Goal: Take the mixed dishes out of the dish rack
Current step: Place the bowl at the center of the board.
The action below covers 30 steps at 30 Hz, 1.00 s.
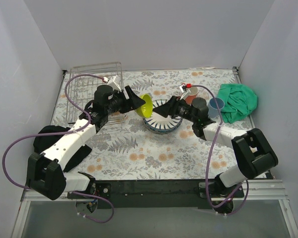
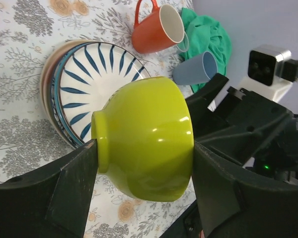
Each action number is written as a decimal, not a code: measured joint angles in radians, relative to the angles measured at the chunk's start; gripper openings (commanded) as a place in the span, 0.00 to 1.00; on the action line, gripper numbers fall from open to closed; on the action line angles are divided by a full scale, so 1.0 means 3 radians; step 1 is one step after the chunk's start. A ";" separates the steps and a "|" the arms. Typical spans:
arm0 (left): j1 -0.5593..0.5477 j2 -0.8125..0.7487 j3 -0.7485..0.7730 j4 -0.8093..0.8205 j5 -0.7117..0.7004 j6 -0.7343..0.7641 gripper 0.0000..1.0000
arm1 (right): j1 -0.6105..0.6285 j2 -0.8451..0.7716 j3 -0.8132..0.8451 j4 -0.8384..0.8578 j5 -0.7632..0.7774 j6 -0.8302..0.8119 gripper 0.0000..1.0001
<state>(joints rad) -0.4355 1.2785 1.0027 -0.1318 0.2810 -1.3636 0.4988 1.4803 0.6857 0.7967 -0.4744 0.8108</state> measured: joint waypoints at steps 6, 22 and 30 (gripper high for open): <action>-0.0025 -0.0005 -0.0097 0.0188 0.0178 -0.0142 0.22 | 0.0062 0.0395 0.0223 0.0259 -0.0022 0.0191 0.59; -0.0080 -0.0196 -0.0217 0.0278 0.0202 0.0041 0.85 | 0.0107 0.0470 0.0253 0.0300 0.0010 0.0211 0.01; -0.0174 -0.0317 -0.0036 -0.0211 -0.0251 0.0680 0.98 | 0.0090 -0.0251 0.0167 -0.0743 0.0338 -0.0351 0.01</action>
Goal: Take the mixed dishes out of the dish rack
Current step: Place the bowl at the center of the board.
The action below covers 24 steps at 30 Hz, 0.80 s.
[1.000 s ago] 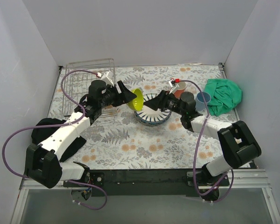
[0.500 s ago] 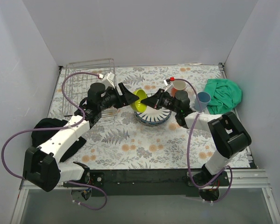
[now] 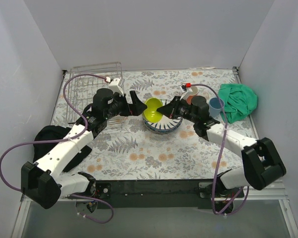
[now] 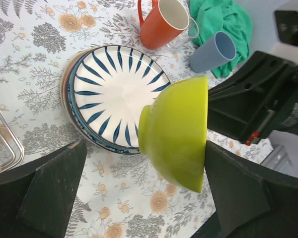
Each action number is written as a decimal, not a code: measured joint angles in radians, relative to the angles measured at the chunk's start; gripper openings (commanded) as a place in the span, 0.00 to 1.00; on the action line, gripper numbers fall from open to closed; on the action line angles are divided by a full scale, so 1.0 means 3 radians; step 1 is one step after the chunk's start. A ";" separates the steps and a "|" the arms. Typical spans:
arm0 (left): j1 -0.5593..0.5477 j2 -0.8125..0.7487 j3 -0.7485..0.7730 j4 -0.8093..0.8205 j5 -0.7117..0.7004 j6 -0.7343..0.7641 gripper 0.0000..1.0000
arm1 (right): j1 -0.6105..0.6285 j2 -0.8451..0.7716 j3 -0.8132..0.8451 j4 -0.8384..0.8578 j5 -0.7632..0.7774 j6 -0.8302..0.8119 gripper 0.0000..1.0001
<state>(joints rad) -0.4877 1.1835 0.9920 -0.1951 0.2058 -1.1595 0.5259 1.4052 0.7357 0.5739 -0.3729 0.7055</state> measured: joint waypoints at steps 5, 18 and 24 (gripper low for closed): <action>-0.0169 -0.0083 0.0019 -0.0102 -0.0278 0.0327 0.98 | 0.0022 -0.0548 0.0164 -0.1069 0.0375 -0.0554 0.01; -0.0128 -0.0577 -0.0299 -0.0048 -0.1901 0.0890 0.98 | -0.1207 -0.1017 0.0340 -0.3524 0.1274 -0.1481 0.01; -0.0197 -0.0591 -0.0380 -0.0020 -0.2113 0.0979 0.98 | -0.1322 -0.0773 0.0340 -0.3693 0.1324 -0.1579 0.01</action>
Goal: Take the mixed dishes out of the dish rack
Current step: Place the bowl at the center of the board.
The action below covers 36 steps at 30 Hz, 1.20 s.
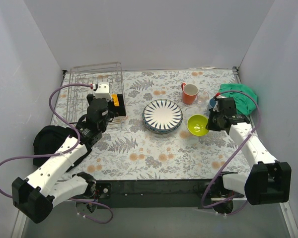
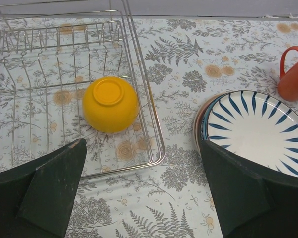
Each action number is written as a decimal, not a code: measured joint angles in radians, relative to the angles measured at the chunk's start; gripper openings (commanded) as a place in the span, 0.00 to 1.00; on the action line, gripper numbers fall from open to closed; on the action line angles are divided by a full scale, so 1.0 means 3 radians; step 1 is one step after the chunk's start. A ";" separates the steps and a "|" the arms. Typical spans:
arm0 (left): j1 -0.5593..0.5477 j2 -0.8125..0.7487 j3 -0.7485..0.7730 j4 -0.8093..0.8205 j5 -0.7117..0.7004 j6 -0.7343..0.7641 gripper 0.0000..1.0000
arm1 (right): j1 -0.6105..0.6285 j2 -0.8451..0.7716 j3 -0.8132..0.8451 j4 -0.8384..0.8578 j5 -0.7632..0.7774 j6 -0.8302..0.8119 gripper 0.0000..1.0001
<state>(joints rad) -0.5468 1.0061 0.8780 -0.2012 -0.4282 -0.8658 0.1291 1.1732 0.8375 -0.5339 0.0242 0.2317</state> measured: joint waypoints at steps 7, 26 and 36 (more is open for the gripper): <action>-0.0003 -0.0033 -0.0019 0.0019 -0.0099 0.0046 0.98 | -0.0018 0.0427 0.0001 0.0025 0.0058 -0.0013 0.01; -0.0018 -0.0057 -0.0065 0.0075 -0.0108 0.0056 0.98 | -0.0053 0.0510 -0.0108 0.0469 0.0004 0.0034 0.76; 0.0014 0.0014 -0.0066 0.0103 -0.0058 -0.0060 0.98 | -0.0056 -0.0760 -0.0126 0.0483 -0.0006 -0.0003 0.96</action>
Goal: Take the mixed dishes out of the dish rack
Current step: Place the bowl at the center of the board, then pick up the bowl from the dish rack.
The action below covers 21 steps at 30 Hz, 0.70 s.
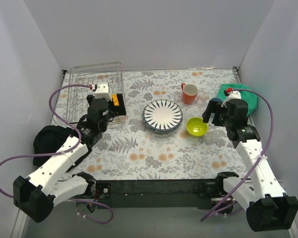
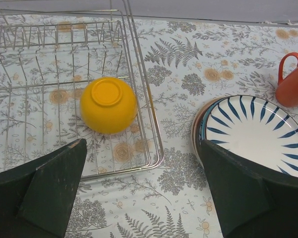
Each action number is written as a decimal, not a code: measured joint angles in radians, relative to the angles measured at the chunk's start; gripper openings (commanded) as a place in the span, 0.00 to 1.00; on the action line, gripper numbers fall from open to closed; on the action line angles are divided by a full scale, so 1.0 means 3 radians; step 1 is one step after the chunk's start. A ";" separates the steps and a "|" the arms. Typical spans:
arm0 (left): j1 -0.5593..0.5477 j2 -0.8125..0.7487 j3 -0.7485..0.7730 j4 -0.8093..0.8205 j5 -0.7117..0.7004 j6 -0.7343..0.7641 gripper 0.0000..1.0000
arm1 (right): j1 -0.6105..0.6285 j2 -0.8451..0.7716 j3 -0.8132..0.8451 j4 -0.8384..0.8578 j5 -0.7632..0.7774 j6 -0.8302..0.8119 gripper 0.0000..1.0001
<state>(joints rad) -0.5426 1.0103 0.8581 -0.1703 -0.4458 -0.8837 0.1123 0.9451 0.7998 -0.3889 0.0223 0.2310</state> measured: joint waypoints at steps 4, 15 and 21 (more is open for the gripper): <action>0.0158 0.0116 0.0001 0.0023 0.0154 -0.0189 0.98 | 0.0000 -0.0272 0.0000 -0.0001 -0.0008 -0.0033 0.98; 0.1002 0.0830 0.0151 -0.0095 0.0858 -0.1250 0.98 | 0.0000 -0.0665 -0.0134 -0.0004 -0.0062 -0.0161 0.98; 0.1282 0.1141 0.0229 -0.0067 0.0988 -0.1982 0.98 | 0.0004 -0.0824 -0.0211 0.0006 -0.0149 -0.0181 0.98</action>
<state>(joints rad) -0.1581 1.3525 0.9268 -0.1905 -0.1493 -1.4784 0.1135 0.6979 0.7364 -0.3870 -0.0223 0.1768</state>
